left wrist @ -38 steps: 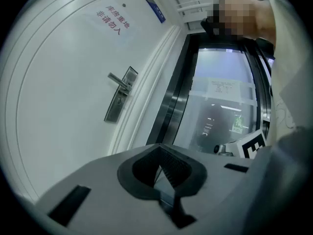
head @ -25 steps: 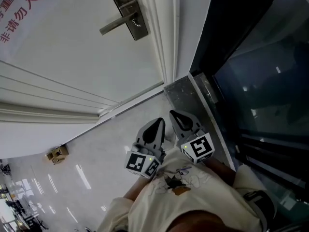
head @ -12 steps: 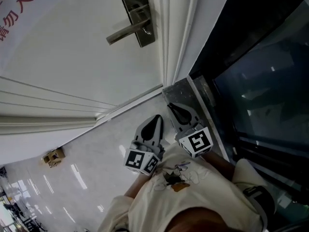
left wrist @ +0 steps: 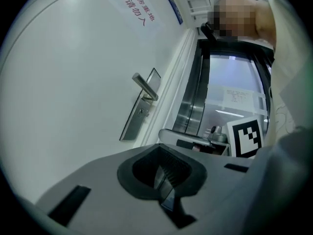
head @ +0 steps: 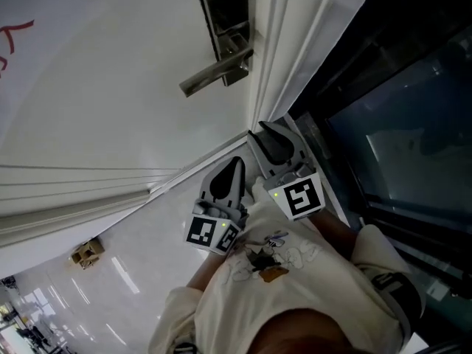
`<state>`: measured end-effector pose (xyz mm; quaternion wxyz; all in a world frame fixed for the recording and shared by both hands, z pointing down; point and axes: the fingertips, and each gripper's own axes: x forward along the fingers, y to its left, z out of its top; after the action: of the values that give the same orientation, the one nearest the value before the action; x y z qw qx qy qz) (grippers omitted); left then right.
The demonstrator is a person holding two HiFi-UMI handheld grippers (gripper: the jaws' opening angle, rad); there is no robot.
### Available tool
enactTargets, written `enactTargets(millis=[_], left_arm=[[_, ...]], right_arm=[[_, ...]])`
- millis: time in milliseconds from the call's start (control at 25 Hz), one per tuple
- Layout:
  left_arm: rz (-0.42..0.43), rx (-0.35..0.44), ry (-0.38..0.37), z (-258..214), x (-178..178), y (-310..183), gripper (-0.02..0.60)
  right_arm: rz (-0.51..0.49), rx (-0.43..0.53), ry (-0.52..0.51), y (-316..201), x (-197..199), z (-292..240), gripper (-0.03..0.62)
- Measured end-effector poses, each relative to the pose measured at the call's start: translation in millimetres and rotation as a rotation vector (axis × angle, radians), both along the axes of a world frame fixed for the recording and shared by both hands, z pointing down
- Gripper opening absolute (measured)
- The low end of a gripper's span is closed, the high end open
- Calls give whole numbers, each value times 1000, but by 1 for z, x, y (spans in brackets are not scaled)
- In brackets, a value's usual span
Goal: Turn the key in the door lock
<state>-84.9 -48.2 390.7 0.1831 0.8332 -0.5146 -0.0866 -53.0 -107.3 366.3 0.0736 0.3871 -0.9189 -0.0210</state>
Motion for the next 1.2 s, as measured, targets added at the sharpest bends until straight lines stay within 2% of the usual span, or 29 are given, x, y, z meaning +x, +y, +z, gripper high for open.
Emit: enactTargets(millis=[280,360,520,800,960,1200], left_arm=[[-24,13,1,-7,-14,-7,3],[-19,23,-8,-9,-15,-10,3],[-16,29,-22,-10,-15,-14,3],[-9,26,-54,-7,-20,-20,3],[-21,30,-64,-8,-25,-22,3],[-41,25,-61,-8,-30,-23,3]], right_arm=[[28,92,67,-11,-15,-18,101],[55,144,94,-21,-19,-24,101],[104,267,196,-45,-24,-30,101],[144,366,306,-79,-31,-43,104],[136,379,351,-93,-39,-42,92],[147,365,344,-98,-42,-42,17]])
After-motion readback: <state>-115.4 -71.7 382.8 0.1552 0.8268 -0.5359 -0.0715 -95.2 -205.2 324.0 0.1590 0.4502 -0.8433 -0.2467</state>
